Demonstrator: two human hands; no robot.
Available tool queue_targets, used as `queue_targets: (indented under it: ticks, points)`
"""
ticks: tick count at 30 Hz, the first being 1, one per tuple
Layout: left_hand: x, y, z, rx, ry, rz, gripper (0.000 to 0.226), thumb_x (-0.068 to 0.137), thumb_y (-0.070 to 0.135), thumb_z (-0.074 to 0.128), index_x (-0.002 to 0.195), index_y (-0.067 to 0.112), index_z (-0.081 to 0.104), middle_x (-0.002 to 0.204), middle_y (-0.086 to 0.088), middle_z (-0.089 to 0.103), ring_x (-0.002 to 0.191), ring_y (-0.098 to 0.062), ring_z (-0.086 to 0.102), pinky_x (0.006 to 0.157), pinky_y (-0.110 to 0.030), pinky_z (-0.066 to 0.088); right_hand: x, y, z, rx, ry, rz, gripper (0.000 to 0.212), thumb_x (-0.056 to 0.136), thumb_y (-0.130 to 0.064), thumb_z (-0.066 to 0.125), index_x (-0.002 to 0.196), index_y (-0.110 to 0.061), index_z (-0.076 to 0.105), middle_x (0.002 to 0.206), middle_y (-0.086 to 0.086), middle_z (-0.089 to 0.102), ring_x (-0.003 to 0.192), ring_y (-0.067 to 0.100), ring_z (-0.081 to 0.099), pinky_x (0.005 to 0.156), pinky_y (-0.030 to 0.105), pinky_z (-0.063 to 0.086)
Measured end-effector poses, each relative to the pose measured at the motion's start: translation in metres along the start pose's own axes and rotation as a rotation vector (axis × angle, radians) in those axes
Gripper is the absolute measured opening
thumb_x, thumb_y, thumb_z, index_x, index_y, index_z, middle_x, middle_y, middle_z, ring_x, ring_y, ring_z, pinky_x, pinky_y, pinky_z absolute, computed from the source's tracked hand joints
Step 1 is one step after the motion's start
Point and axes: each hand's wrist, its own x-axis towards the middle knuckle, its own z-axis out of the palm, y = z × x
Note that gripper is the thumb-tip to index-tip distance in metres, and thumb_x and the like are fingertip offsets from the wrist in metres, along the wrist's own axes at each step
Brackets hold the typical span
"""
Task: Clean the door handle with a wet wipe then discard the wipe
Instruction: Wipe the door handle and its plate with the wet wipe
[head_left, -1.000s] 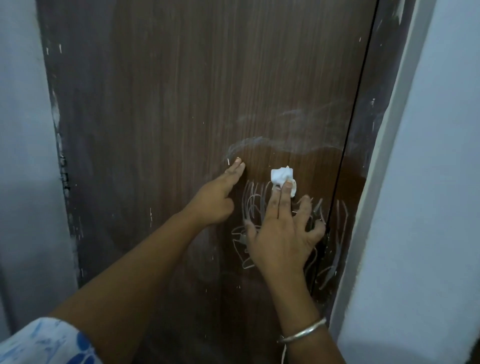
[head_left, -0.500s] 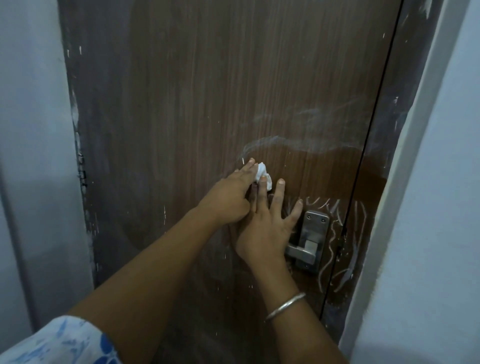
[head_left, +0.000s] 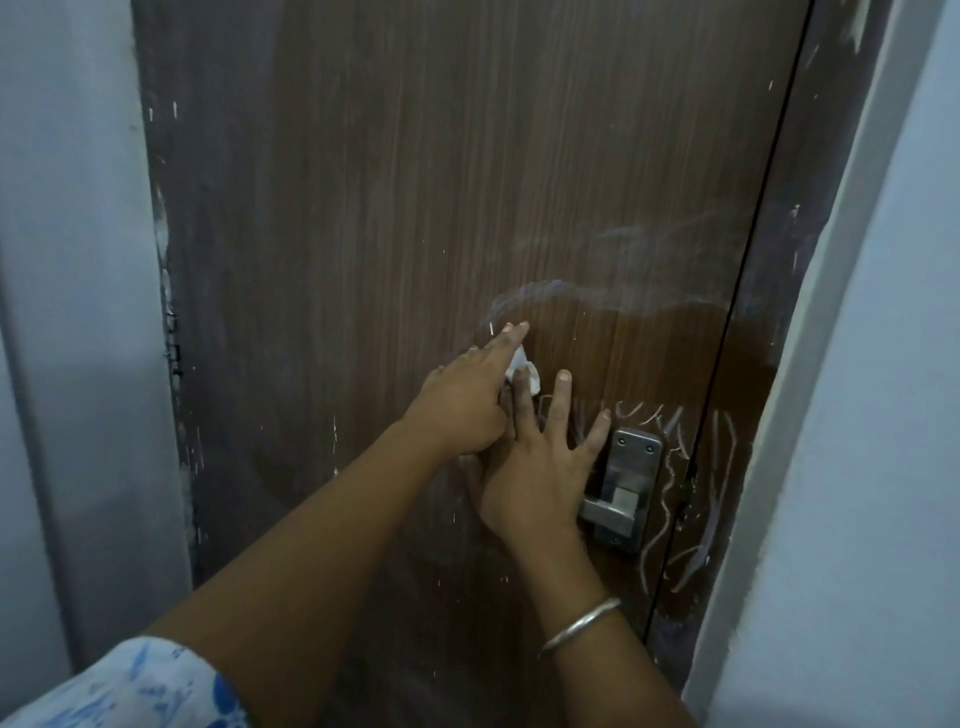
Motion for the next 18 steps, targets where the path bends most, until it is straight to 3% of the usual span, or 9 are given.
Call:
queue_targets:
  ticks: [6, 12, 18]
  points:
    - [0.001, -0.001, 0.001, 0.144, -0.048, -0.068, 0.097, 0.076, 0.005, 0.055, 0.147, 0.029, -0.007, 0.155, -0.004, 0.022, 0.142, -0.027, 0.016, 0.109, -0.057, 0.022, -0.009, 0.007, -0.001, 0.082, 0.081, 0.153, 0.084, 0.087, -0.062, 0.036, 0.149, -0.02, 0.0, 0.157, -0.001, -0.014, 0.139, 0.035, -0.022, 0.1, 0.065, -0.017]
    - [0.001, 0.003, 0.004, 0.199, -0.095, -0.039, 0.104, 0.074, 0.009, 0.058, 0.145, 0.037, -0.013, 0.158, 0.011, -0.007, 0.144, -0.027, 0.005, 0.11, -0.061, 0.014, -0.008, 0.015, -0.004, 0.049, 0.063, 0.078, 0.081, 0.087, -0.063, 0.031, 0.149, -0.021, 0.001, 0.157, -0.001, -0.011, 0.14, 0.033, -0.022, 0.101, 0.064, -0.019]
    - [0.003, 0.006, 0.003, 0.304, -0.139, -0.045, 0.113, 0.074, 0.019, 0.066, 0.139, 0.045, -0.022, 0.156, 0.008, -0.016, 0.144, -0.03, -0.002, 0.109, -0.063, 0.008, -0.025, 0.043, -0.009, 0.069, 0.101, 0.28, 0.087, 0.083, -0.072, 0.023, 0.149, -0.019, 0.004, 0.158, 0.004, -0.004, 0.141, 0.035, -0.016, 0.104, 0.06, -0.015]
